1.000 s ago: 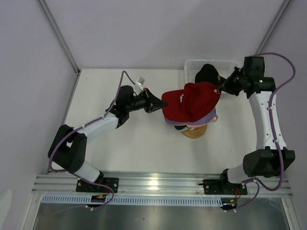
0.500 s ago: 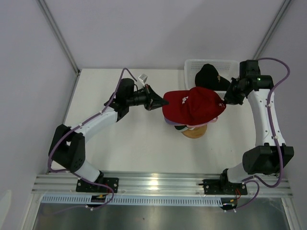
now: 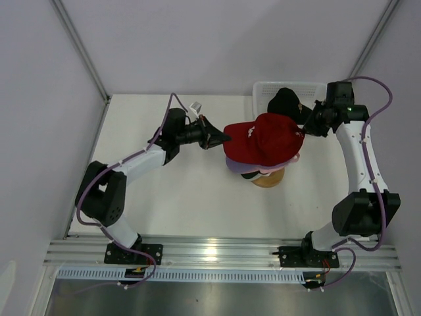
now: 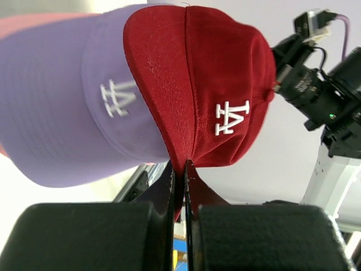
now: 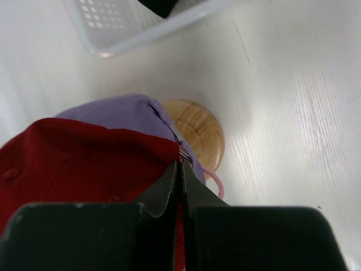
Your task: Stack the hats
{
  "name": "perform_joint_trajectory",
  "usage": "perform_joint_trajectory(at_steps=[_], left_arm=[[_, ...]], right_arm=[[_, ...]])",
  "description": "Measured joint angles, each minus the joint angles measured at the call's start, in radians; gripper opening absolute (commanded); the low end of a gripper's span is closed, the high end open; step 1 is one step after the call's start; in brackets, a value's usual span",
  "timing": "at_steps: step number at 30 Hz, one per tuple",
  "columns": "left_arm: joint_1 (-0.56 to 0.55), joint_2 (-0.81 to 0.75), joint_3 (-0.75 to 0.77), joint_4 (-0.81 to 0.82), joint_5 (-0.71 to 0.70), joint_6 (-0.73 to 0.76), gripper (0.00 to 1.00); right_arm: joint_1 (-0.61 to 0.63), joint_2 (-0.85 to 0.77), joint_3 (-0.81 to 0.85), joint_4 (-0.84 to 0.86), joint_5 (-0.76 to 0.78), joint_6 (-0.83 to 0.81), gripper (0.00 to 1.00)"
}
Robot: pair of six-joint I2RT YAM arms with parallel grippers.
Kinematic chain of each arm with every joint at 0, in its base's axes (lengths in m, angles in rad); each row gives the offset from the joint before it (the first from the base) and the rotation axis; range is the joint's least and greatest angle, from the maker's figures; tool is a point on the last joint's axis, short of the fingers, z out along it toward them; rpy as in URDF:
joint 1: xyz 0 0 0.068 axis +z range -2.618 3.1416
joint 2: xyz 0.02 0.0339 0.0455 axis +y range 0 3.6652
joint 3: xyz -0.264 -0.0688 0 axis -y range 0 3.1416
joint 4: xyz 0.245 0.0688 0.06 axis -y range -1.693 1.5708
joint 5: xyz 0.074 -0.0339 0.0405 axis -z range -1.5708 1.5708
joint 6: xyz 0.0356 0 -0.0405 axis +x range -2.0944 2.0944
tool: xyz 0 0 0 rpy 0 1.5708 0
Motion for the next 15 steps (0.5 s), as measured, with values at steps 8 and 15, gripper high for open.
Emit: perform_joint_trajectory(at_steps=[8,15], left_arm=[[0.010,0.042,0.023,-0.025,-0.043,-0.017,0.01],[-0.006,0.017,-0.069,0.006,-0.105,0.056,0.01]], right_arm=[[0.001,0.100,0.075,0.028,-0.031,0.029,0.00],[0.019,0.167,0.025,0.022,-0.039,0.040,0.00]])
